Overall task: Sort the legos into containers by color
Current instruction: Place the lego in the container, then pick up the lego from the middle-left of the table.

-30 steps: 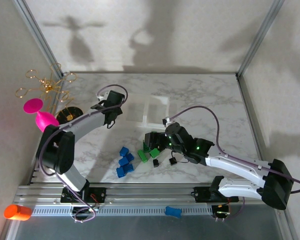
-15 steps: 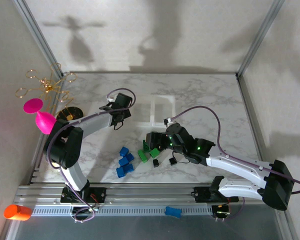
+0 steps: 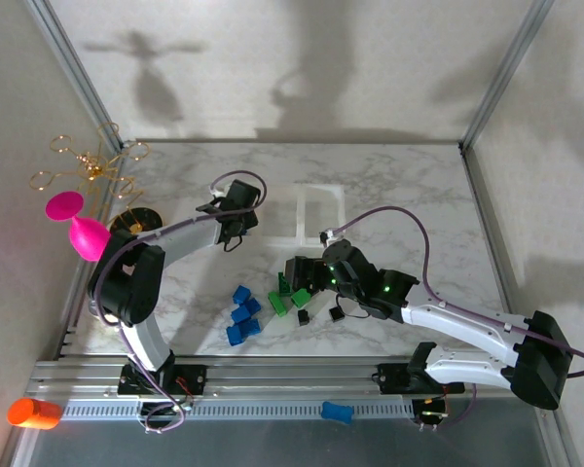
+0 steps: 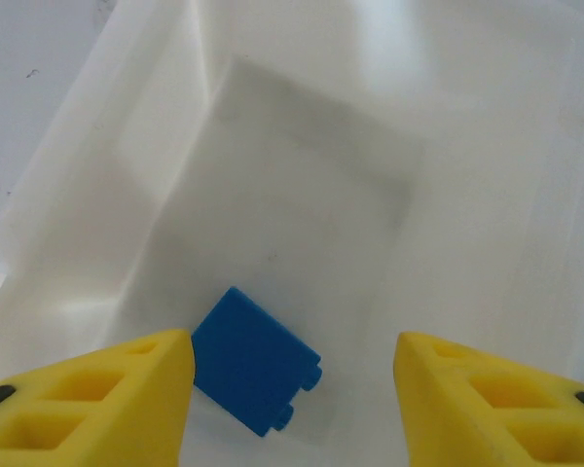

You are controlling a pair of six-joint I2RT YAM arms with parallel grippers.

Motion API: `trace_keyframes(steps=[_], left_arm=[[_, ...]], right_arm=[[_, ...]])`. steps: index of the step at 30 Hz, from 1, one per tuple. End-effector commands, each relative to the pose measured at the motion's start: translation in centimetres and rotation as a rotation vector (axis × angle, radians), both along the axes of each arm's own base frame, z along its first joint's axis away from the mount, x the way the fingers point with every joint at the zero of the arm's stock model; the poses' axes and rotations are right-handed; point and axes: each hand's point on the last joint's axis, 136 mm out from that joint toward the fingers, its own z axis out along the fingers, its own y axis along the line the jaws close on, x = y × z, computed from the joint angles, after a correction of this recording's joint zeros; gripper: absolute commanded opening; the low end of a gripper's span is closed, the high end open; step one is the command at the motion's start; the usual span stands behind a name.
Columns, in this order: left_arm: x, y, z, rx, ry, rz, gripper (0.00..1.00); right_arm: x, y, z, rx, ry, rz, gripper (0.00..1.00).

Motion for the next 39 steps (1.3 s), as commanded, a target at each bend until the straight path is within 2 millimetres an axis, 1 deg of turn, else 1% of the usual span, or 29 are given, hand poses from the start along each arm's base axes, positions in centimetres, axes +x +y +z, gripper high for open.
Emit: trace_keyframes(steps=[1, 6, 8, 10, 13, 17, 22, 26, 29, 32, 35, 37, 39], left_arm=[[0.3, 0.4, 1.4, 0.027, -0.012, 0.000, 0.57], [-0.5, 1.0, 4.8, 0.020, -0.073, 0.012, 0.57], [-1.4, 1.1, 5.4, 0.013, -0.083, 0.009, 0.57], [-2.7, 1.2, 6.0, 0.004, -0.095, 0.008, 0.57], [-5.0, 0.7, 6.3, -0.030, -0.110, -0.018, 0.56], [-8.8, 1.3, 6.4, -0.010, -0.110, -0.028, 0.56], [-13.3, 1.7, 4.8, 0.008, -0.067, -0.050, 0.57], [-16.2, 0.5, 2.9, -0.009, -0.023, -0.094, 0.60], [-18.0, -0.8, 0.4, 0.011, 0.050, -0.155, 0.64], [-18.8, -1.7, -1.1, 0.090, 0.089, -0.196, 0.67], [-18.9, -2.8, -2.2, 0.115, 0.110, -0.231, 0.70], [-18.8, -2.8, -3.1, 0.143, 0.128, -0.236, 0.72], [-18.8, -2.2, -3.8, 0.188, 0.143, -0.215, 0.72]], right_arm=[[-0.2, -0.4, 0.0, -0.007, -0.012, -0.006, 0.99], [-0.2, 0.5, -0.2, -0.016, -0.013, 0.030, 0.99], [-0.1, 0.6, -0.4, -0.020, -0.012, 0.037, 0.99], [-0.2, 0.7, -0.7, -0.026, -0.010, 0.043, 0.99], [-0.5, 1.1, -1.3, -0.029, -0.003, 0.076, 0.99], [-1.4, 1.6, -2.0, -0.034, 0.014, 0.144, 0.99], [-2.7, 1.9, -2.5, -0.002, 0.029, 0.202, 0.99], [-3.0, 1.4, -3.3, 0.009, 0.040, 0.190, 0.99], [-2.8, 1.1, -3.8, -0.011, 0.056, 0.164, 0.99], [-2.8, 1.2, -3.7, -0.009, 0.055, 0.164, 0.99], [-2.5, 0.9, -3.6, -0.019, 0.047, 0.148, 0.99], [-2.3, 0.6, -3.5, -0.029, 0.044, 0.134, 0.99], [-2.3, 0.6, -3.3, -0.028, 0.040, 0.131, 0.99]])
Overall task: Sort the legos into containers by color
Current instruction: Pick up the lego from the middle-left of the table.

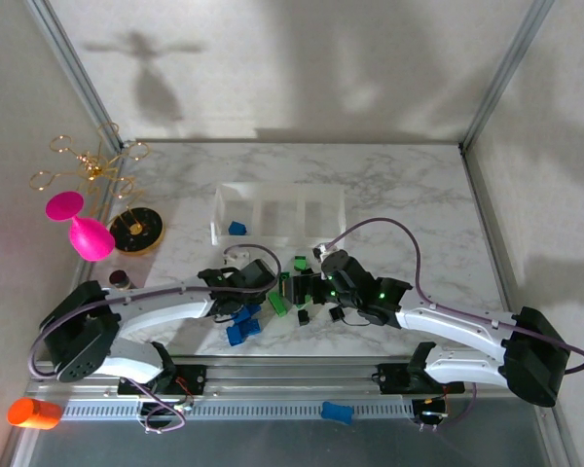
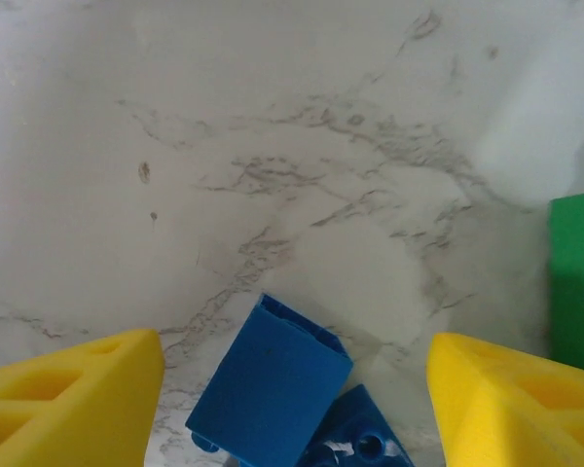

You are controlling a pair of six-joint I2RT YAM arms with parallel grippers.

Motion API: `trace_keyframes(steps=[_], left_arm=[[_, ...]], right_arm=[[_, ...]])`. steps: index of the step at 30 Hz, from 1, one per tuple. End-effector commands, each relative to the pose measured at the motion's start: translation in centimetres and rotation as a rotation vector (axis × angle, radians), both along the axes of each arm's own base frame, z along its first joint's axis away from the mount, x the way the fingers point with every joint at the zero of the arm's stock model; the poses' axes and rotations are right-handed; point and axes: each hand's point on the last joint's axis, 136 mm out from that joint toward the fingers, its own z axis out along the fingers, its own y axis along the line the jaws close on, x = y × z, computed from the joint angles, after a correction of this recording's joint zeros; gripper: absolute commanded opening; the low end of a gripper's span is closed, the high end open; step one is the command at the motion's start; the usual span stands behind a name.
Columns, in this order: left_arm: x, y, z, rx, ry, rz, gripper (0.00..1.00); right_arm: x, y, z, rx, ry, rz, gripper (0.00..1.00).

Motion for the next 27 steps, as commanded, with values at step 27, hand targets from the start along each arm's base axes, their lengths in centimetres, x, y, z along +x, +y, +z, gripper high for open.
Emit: trace_keyframes(steps=[27], left_arm=[[0.5, 3.2, -2.2, 0.061, -0.005, 0.070, 0.50]], right_arm=[[0.1, 0.1, 1.5, 0.030, -0.010, -0.028, 0.99]])
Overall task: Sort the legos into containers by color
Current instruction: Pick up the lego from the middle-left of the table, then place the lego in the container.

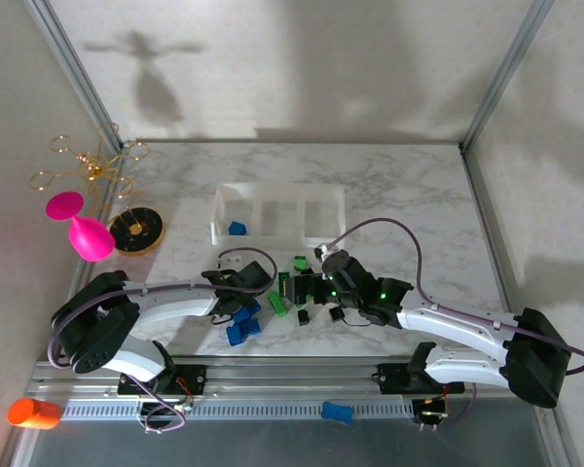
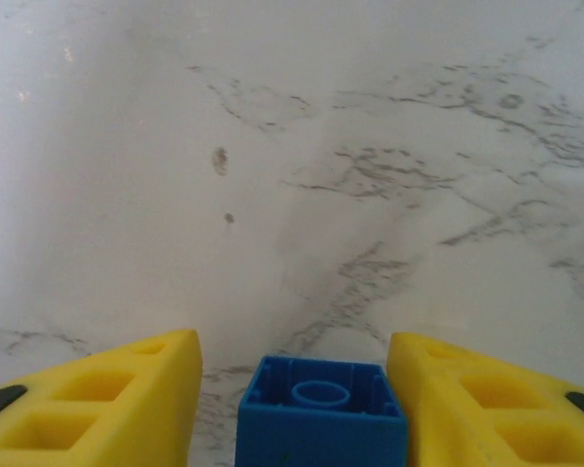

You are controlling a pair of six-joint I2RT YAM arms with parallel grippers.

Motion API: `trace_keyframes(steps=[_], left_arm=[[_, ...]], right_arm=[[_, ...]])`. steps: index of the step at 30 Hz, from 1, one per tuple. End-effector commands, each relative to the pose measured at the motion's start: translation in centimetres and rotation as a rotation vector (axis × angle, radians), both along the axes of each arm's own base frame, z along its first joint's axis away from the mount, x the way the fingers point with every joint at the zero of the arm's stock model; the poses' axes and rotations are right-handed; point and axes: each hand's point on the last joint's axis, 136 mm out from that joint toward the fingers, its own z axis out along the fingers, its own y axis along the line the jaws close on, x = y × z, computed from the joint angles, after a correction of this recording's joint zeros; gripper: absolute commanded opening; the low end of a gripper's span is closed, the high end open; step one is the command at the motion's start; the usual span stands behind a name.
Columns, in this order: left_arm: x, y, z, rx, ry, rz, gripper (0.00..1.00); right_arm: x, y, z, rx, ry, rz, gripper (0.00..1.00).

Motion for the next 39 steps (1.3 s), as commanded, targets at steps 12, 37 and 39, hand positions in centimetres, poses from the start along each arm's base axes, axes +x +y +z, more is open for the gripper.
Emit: trace_keyframes(steps=[12, 37, 39], left_arm=[[0.2, 0.3, 0.4, -0.028, -0.026, 0.005, 0.37], [7.5, 1.7, 13.6, -0.094, -0.284, 0.145, 0.28], [9.0, 2.1, 15.0, -0.105, -0.312, 0.171, 0.28]], right_arm=[[0.4, 0.5, 1.5, 0.026, -0.021, -0.022, 0.99], [2.0, -0.3, 5.6, 0.073, -0.050, -0.078, 0.99], [2.4, -0.3, 5.9, 0.081, -0.061, -0.077, 0.99]])
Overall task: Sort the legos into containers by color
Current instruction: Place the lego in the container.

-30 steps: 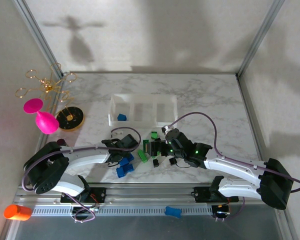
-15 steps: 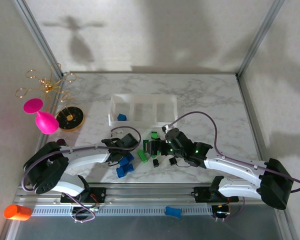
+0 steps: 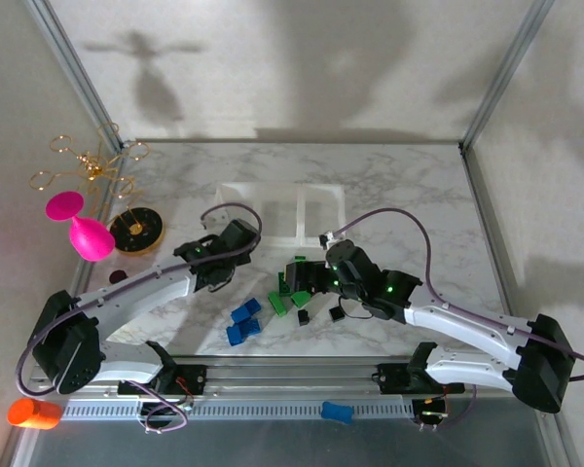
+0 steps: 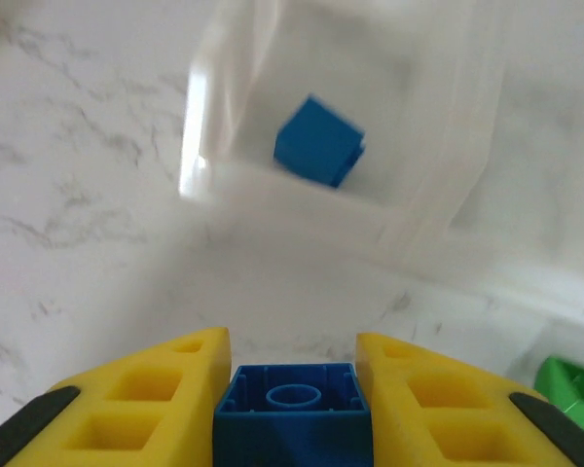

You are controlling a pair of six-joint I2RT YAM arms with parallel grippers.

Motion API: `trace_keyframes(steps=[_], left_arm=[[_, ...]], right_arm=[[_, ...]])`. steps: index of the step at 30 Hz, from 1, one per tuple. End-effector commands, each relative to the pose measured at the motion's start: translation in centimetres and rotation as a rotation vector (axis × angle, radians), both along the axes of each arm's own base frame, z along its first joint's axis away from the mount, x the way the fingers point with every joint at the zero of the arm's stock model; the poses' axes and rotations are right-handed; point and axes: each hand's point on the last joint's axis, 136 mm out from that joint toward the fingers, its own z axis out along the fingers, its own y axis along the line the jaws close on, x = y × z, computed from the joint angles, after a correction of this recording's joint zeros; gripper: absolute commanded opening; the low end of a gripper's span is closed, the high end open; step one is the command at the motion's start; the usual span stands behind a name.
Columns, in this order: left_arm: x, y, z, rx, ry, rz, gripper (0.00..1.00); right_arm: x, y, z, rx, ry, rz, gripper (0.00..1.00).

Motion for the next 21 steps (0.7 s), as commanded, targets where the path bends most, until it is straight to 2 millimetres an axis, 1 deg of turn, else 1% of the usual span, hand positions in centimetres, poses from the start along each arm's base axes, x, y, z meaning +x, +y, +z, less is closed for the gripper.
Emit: trace_keyframes(steps=[1, 4, 7, 9, 12, 16, 21], left_arm=[[2.2, 1.5, 2.6, 0.036, -0.045, 0.047, 0.28], [4.7, 1.9, 3.1, 0.018, -0.053, 0.071, 0.28], [7.5, 2.4, 2.9, 0.023, -0.048, 0.094, 0.27], [9.4, 2.3, 2.7, 0.048, -0.040, 0.096, 0.27], [12.0, 2.3, 1.6, 0.067, -0.023, 0.103, 0.27], [14.7, 2.0, -0.3, 0.098, 0.006, 0.101, 0.27], [16.7, 1.8, -2.7, 0.130, 0.039, 0.106, 0.28]], right_arm=[[0.9, 0.0, 1.8, 0.028, -0.038, 0.000, 0.99], [2.1, -0.4, 2.5, 0.055, -0.047, -0.037, 0.99], [3.1, -0.6, 3.4, 0.080, -0.073, -0.061, 0.99], [3.7, -0.7, 3.6, 0.074, -0.084, -0.072, 0.99], [4.6, -1.1, 3.6, 0.049, -0.094, -0.093, 0.99], [5.0, -1.7, 3.2, 0.040, -0.092, -0.115, 0.99], [5.1, -2.6, 2.6, 0.033, -0.085, -0.140, 0.99]])
